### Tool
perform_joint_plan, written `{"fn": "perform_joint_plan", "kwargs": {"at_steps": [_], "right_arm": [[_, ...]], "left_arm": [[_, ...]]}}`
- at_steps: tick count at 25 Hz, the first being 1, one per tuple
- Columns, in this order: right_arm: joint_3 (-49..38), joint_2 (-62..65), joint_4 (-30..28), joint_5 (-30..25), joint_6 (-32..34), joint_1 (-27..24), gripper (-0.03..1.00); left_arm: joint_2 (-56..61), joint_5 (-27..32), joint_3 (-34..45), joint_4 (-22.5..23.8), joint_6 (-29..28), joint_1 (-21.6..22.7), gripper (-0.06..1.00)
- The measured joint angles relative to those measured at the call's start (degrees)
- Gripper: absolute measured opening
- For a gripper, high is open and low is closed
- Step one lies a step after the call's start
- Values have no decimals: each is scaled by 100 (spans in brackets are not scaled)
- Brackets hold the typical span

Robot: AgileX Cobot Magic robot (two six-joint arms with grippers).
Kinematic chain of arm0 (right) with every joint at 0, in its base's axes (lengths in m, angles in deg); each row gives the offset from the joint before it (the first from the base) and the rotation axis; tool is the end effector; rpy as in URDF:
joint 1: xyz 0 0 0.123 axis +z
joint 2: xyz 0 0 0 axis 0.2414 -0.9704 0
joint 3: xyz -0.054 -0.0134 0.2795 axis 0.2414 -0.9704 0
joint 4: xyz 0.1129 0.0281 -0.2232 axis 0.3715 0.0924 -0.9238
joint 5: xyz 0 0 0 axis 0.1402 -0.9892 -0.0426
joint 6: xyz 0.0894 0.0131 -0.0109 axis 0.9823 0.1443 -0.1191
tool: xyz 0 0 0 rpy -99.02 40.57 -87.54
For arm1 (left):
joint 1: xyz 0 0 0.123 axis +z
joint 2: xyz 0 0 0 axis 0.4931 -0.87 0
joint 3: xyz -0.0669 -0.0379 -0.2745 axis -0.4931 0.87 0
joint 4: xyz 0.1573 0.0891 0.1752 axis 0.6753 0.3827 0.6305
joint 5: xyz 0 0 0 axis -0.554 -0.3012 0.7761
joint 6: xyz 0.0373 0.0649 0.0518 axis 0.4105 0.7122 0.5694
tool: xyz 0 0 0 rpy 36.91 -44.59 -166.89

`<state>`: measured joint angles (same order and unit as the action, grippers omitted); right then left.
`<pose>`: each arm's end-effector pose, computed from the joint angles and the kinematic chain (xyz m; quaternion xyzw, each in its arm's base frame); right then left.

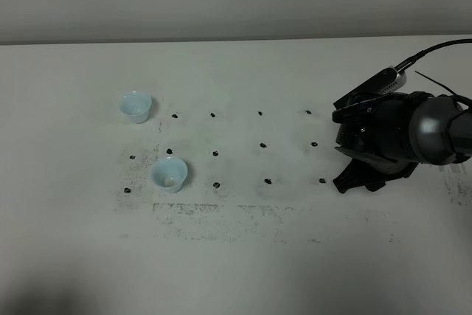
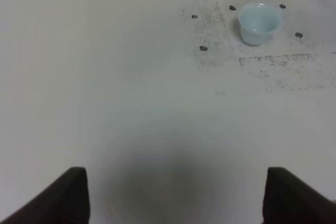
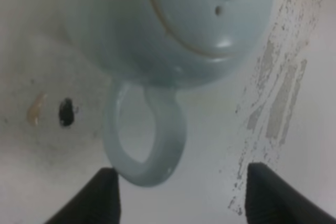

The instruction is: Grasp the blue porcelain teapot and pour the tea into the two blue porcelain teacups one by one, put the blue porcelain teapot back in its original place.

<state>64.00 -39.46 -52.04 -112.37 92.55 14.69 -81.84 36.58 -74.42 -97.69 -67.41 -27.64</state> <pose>0.3233 0.1186 0.1445 -0.1523 0.9428 -0.2624 0.1380 -0.0017 -0.0117 0.2662 0.0663 0.8593 -0.0180 0.5068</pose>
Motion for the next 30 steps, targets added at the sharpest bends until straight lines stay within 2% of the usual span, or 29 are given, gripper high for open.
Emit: {"fn": "perform_joint_plan", "kwargs": {"at_steps": [17,30], "right_arm": [[0,50,669,107,-288,0,50],[0,92,783,444,-441,-462,50]], "left_arm": [[0,0,0,0,0,0,65],[0,0,0,0,5,0,65]]}}
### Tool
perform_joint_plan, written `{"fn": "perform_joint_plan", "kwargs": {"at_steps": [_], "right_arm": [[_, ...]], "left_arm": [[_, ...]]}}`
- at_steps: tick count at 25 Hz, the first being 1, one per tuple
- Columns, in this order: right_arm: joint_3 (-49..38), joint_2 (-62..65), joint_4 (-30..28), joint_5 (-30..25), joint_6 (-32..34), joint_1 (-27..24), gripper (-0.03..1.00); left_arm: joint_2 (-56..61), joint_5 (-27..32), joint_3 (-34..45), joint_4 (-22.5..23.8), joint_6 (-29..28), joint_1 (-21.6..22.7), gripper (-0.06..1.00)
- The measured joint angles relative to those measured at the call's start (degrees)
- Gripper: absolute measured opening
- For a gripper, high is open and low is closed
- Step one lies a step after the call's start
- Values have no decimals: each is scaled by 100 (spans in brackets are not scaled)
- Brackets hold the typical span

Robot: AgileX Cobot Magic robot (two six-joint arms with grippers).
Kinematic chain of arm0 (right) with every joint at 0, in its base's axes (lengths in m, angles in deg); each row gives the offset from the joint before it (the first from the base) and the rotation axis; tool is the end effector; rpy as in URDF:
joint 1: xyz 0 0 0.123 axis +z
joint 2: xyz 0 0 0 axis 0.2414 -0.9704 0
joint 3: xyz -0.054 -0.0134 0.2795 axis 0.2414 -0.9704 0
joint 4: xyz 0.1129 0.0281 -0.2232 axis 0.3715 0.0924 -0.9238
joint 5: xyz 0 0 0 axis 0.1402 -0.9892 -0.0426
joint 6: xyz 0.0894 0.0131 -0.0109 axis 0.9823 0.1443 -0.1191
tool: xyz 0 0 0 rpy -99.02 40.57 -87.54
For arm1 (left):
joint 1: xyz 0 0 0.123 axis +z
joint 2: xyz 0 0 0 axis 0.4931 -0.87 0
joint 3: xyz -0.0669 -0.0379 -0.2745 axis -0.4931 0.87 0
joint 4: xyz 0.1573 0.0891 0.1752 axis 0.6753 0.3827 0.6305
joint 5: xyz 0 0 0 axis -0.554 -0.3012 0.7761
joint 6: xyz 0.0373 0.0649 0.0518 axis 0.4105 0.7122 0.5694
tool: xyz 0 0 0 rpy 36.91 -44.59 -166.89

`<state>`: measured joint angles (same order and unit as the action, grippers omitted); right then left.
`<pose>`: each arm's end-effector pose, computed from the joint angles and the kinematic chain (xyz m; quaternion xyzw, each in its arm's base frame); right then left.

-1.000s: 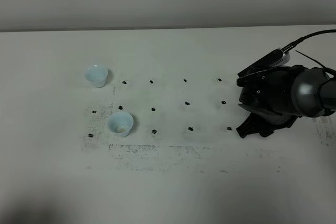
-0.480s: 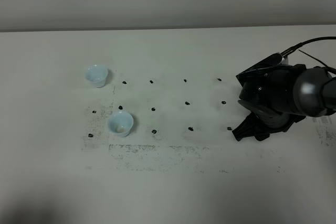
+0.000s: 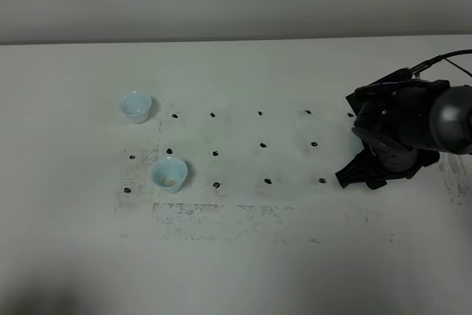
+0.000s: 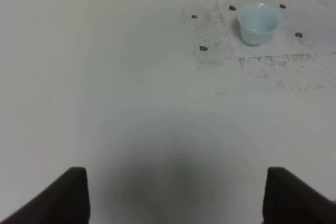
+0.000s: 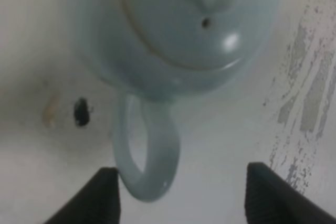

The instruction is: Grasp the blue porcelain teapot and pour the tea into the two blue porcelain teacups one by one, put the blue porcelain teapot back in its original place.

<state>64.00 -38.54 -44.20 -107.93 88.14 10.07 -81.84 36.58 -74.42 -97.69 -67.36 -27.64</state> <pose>0.3292 0.1020 0.1442 -0.1138 0.9643 -0.2031 0.1265 -0.0017 -0.0117 0.2662 0.0667 0.8593 -0.0178 0.5068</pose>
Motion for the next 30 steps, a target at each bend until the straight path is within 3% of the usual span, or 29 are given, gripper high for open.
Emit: {"fn": "perform_joint_plan", "kwargs": {"at_steps": [10,15,22,30], "right_arm": [[0,0,0,0,-12,-104,50],[0,5,388,-123,-323,-104,50],[0,440,1480,-302,-1596,-144,50],[418,655,3231,-1062,-3713,-786,50]], "left_arm": [[0,0,0,0,0,0,65],[0,0,0,0,0,0,65],[0,0,0,-5,0,0,65],[0,0,0,-5,0,0,65]]}}
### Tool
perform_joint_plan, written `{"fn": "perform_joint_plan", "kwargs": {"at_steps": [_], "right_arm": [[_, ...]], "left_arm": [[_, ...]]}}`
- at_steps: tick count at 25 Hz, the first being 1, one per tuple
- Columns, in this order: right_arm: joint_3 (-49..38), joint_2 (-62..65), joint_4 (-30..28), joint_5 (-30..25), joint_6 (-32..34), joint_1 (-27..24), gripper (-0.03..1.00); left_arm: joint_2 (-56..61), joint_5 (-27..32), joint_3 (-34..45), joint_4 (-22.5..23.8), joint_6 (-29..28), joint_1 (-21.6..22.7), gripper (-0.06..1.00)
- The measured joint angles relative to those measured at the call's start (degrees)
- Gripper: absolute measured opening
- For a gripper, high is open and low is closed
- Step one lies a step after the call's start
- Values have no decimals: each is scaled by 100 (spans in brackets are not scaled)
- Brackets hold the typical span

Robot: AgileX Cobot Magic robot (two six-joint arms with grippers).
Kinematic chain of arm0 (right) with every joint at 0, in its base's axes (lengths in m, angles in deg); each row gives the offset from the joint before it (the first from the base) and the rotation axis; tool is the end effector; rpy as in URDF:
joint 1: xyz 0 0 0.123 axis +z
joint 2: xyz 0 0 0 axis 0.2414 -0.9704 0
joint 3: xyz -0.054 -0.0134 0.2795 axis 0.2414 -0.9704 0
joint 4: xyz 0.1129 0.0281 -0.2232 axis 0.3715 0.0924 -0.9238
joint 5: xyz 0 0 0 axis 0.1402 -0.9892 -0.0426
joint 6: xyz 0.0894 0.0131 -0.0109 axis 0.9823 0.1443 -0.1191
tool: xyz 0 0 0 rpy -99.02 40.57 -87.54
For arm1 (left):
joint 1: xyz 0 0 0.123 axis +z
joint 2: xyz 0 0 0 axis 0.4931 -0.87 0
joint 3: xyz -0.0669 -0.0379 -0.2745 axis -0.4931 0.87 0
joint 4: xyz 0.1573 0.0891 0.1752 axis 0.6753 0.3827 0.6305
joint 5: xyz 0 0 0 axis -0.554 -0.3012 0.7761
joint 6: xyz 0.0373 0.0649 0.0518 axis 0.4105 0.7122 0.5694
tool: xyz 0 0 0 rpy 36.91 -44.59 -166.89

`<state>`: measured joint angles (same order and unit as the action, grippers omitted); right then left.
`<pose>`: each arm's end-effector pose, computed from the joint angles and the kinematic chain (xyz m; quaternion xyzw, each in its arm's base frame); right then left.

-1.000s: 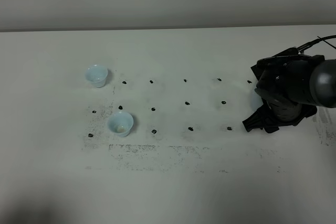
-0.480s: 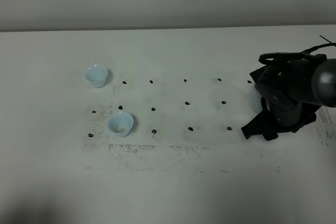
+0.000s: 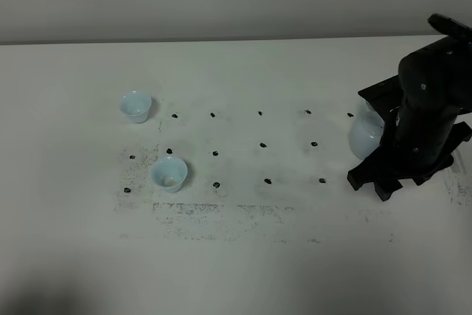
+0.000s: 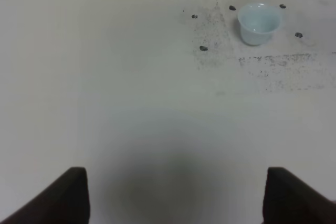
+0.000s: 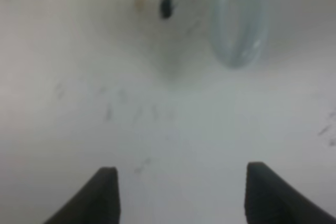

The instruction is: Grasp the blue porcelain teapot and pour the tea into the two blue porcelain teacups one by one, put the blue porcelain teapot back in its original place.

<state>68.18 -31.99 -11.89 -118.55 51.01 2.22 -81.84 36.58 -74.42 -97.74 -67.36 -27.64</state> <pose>0.3172 0.0844 0.1874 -0.1702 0.9845 -0.0394 0.0135 -0.0017 -0.0117 0.2662 0.0667 0.8593 -0.0182 0.5068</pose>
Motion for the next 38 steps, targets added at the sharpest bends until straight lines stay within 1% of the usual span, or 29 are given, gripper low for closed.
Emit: {"fn": "perform_joint_plan", "kwargs": {"at_steps": [2,4,10,13,18,24,29,38], "right_arm": [[67,7,136,-74,-222,-139,49],[99,6,130,-20,-285,-238,48],[99,6,30,768,-309,-354,43],[99,-2,30,1001,-346,-354,43],[99,-259,30,1104,-456,-354,43],[104,-367,-38,1433,-475,-372,43],[104,-384,-137,1494,-475,-428,43],[104,-675,-148,1604,-496,-490,43]], "left_arm": [[0,0,0,0,0,0,65],[0,0,0,0,0,0,65],[0,0,0,0,0,0,65],[0,0,0,0,0,0,65],[0,0,0,0,-5,0,65],[0,0,0,0,-5,0,65],[0,0,0,0,0,0,65],[0,0,0,0,0,0,65]]}}
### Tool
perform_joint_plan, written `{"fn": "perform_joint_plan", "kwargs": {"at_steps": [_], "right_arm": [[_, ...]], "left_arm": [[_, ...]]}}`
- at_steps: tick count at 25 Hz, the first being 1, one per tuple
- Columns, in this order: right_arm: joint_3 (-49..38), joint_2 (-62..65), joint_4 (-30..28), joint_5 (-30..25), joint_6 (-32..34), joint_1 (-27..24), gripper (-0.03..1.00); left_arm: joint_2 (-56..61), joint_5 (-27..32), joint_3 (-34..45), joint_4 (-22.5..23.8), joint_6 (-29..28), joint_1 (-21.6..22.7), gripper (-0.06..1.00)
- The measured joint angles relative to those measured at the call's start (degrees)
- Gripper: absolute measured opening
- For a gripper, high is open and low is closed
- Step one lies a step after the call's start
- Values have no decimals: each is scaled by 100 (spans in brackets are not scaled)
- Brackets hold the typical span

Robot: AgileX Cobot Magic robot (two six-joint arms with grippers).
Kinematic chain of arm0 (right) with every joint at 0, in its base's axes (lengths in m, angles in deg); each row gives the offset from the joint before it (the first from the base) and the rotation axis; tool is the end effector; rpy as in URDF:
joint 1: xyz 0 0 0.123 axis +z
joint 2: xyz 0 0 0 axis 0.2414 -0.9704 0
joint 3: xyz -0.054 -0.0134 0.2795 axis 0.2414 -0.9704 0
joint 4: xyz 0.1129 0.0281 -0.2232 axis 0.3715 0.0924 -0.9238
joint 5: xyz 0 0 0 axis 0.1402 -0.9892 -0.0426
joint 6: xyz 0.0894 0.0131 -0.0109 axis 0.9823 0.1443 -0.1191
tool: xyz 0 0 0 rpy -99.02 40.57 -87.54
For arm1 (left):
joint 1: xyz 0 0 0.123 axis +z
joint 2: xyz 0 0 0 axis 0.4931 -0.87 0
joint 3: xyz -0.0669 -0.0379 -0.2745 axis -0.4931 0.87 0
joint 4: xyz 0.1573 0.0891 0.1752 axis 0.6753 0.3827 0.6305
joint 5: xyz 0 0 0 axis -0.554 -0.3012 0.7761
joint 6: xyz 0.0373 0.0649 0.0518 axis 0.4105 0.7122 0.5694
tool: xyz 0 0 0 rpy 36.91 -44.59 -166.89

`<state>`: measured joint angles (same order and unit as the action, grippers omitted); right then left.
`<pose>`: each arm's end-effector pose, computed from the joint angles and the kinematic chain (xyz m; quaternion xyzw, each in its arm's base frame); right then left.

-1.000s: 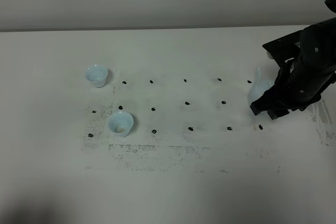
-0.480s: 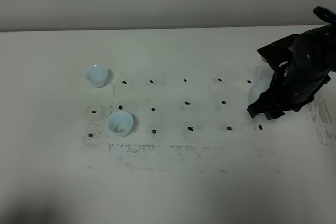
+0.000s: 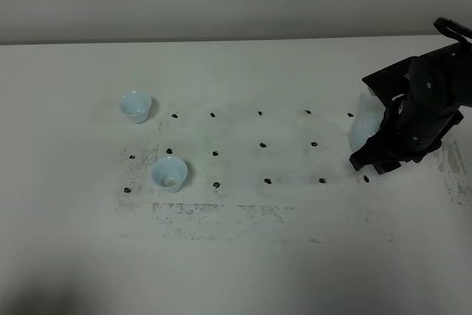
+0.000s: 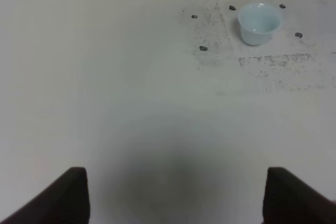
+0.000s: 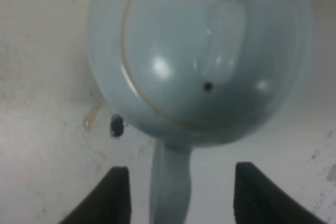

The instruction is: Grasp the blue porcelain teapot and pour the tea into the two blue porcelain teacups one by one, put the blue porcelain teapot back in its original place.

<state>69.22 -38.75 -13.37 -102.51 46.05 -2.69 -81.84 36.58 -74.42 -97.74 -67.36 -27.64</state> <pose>0.3574 0.0638 0.1535 -0.1856 0.9767 -0.0398 0.0999 -0.0017 -0.0117 0.2662 0.0667 0.8593 -0.0182 0.5068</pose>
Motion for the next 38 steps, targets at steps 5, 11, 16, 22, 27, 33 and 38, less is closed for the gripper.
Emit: {"fn": "perform_joint_plan", "kwargs": {"at_steps": [5,11,16,22,27,33,38], "right_arm": [[0,-6,-2,130,0,0,43],[0,-6,-7,159,0,0,43],[0,-6,-7,238,0,0,43],[0,-27,-7,279,0,0,43],[0,-81,-7,296,0,0,43],[0,-81,-7,306,0,0,43],[0,-81,-7,309,0,0,43]], "left_arm": [[0,0,0,0,0,0,65],[0,0,0,0,0,0,65],[0,0,0,0,0,0,65],[0,0,0,0,0,0,65],[0,0,0,0,0,0,65],[0,0,0,0,0,0,65],[0,0,0,0,0,0,65]]}}
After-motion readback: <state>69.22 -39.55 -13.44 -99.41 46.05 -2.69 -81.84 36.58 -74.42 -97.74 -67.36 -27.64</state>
